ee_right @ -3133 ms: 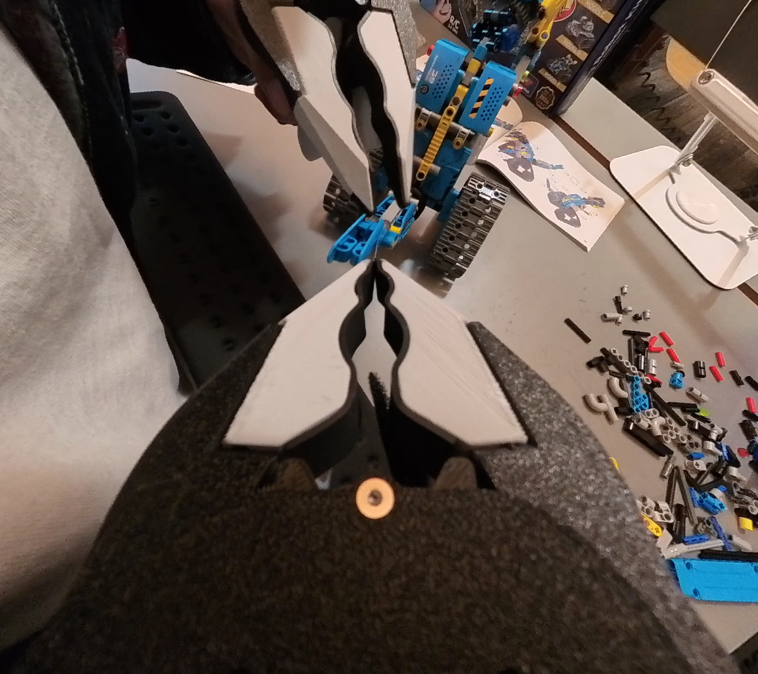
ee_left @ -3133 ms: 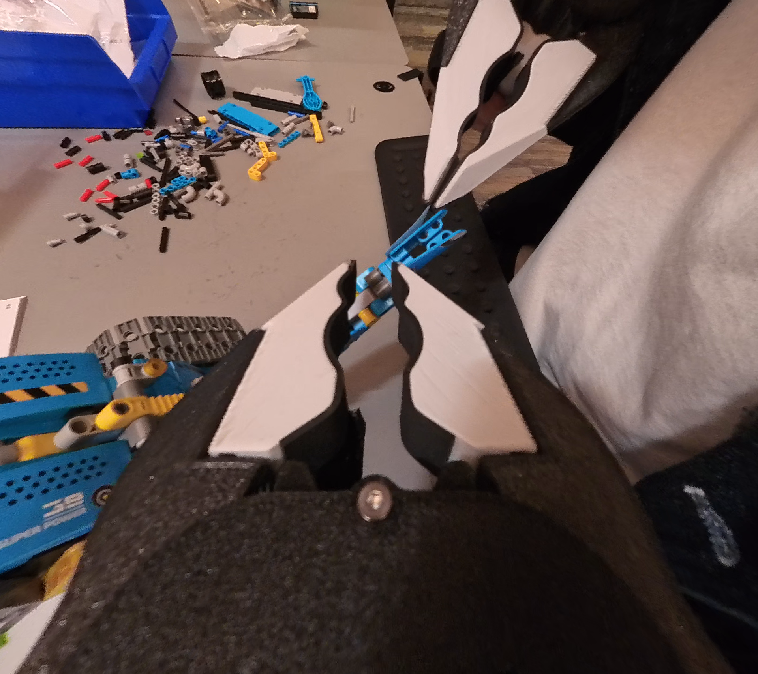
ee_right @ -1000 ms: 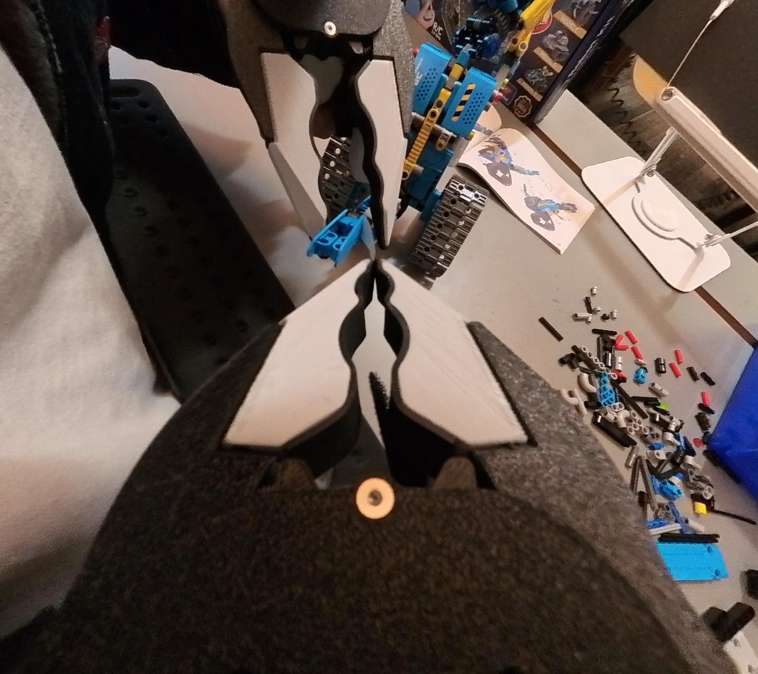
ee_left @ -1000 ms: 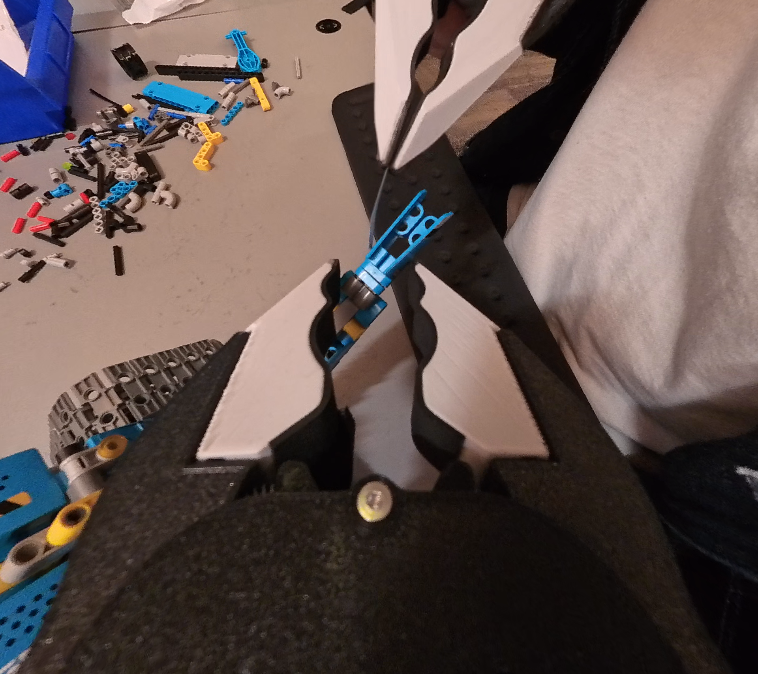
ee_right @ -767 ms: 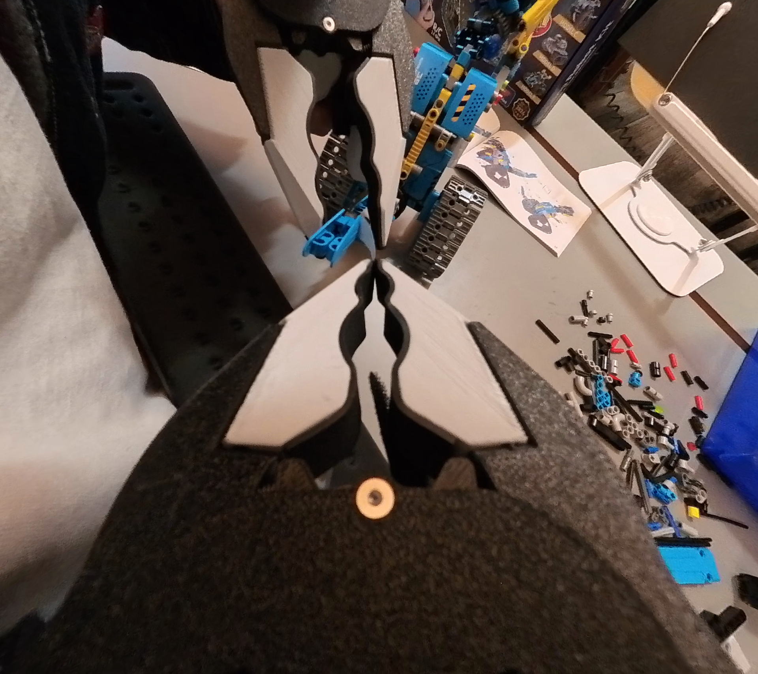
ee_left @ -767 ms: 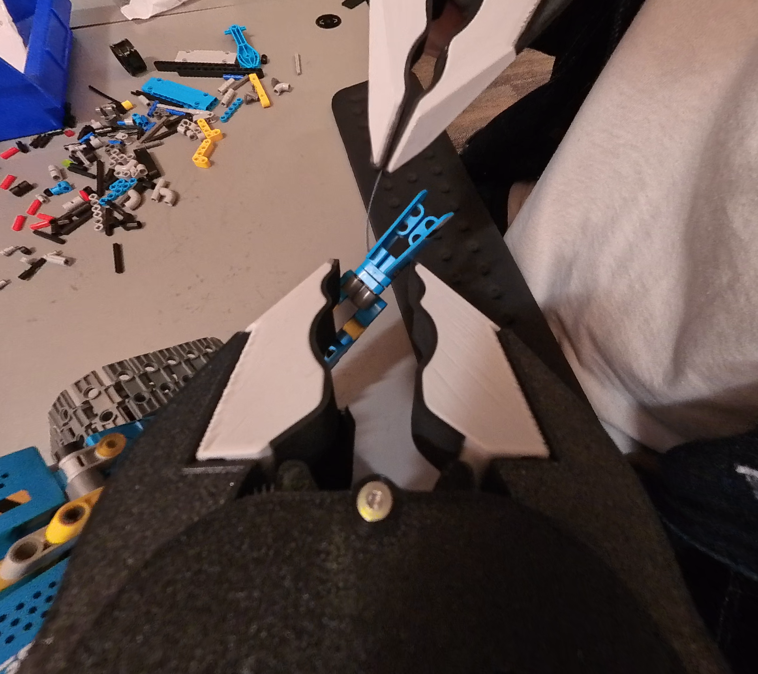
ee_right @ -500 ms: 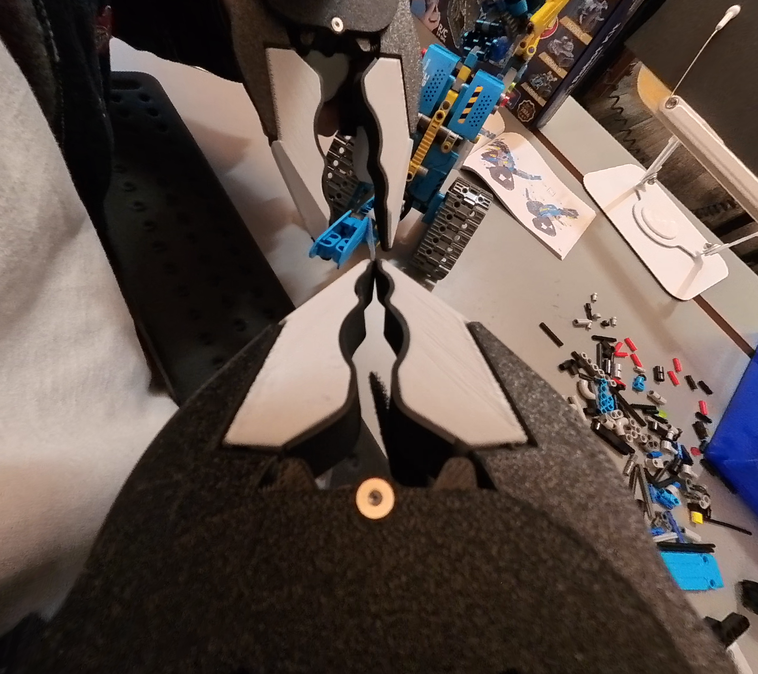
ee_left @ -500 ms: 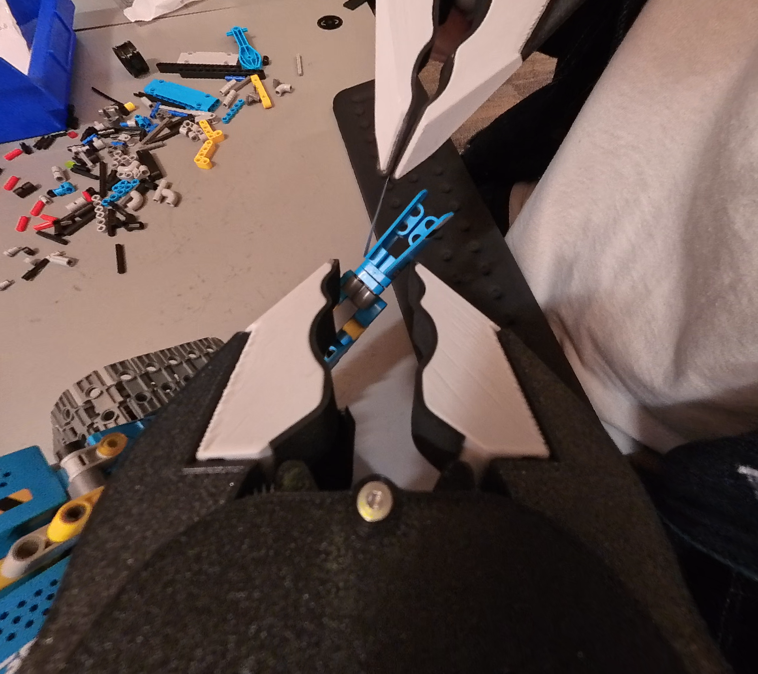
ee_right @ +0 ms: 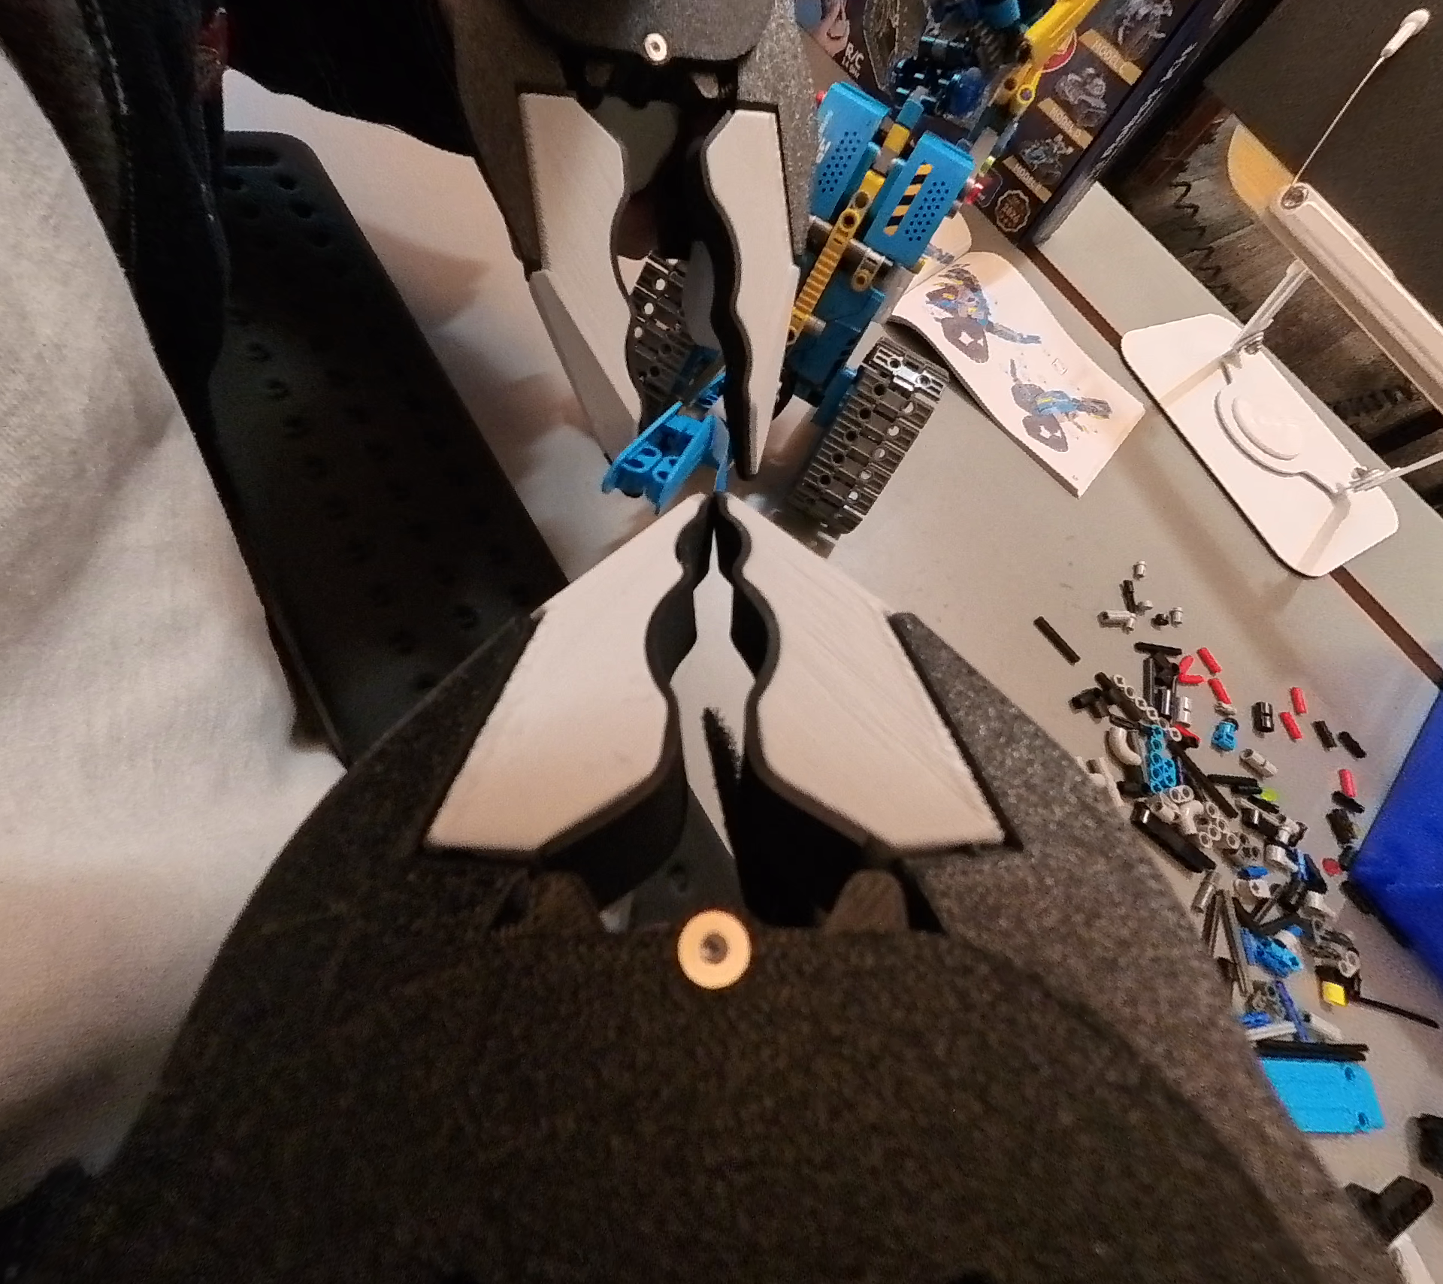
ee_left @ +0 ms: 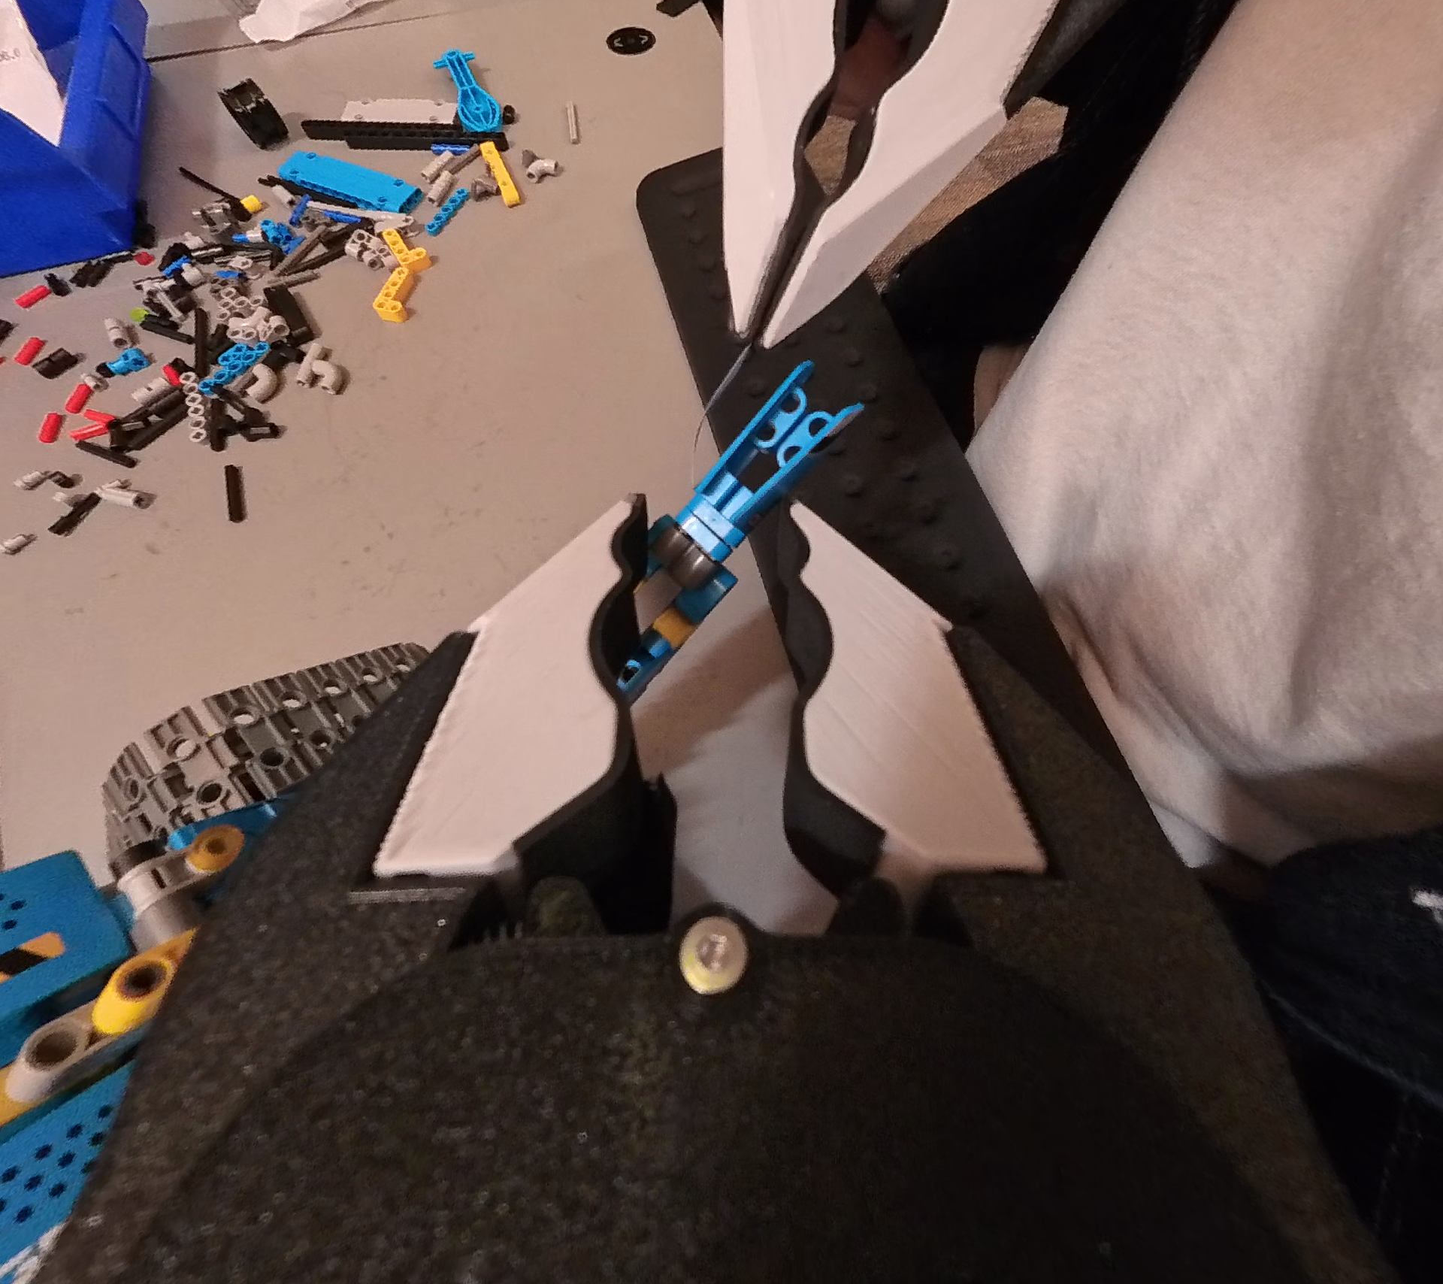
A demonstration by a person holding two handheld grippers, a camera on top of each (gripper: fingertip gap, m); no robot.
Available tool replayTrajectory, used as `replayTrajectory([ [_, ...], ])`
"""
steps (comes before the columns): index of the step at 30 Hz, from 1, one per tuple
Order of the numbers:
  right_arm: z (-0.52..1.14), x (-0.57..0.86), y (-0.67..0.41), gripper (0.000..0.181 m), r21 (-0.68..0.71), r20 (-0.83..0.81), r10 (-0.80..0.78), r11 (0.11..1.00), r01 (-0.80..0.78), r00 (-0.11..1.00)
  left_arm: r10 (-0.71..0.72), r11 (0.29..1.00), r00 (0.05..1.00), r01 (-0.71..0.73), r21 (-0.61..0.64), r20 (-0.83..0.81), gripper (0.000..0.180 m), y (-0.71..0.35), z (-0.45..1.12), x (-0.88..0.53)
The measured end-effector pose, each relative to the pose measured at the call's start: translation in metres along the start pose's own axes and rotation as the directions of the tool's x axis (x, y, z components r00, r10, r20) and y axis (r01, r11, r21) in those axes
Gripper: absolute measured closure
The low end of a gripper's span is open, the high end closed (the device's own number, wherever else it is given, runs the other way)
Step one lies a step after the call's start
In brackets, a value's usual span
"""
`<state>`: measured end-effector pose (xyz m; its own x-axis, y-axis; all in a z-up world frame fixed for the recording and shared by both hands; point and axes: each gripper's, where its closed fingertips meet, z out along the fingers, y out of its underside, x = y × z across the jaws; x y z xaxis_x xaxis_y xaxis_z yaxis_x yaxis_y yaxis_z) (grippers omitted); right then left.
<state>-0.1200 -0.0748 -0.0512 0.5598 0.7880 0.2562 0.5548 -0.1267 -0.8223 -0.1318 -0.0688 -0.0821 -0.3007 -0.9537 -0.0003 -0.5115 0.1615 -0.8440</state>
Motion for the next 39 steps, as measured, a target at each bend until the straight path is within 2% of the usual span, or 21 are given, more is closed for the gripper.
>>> replayTrajectory([
  [15,0.000,-0.001,-0.001,0.181,0.001,0.006,-0.003,1.000,0.003,1.000,0.051,0.999,0.998,-0.051,0.013,0.031,0.138,-0.010,-0.001,0.002],
  [39,0.000,-0.003,0.001,0.181,-0.016,0.007,-0.017,1.000,0.017,1.000,0.113,0.994,0.994,-0.112,-0.007,0.015,0.154,-0.011,-0.003,0.006],
])
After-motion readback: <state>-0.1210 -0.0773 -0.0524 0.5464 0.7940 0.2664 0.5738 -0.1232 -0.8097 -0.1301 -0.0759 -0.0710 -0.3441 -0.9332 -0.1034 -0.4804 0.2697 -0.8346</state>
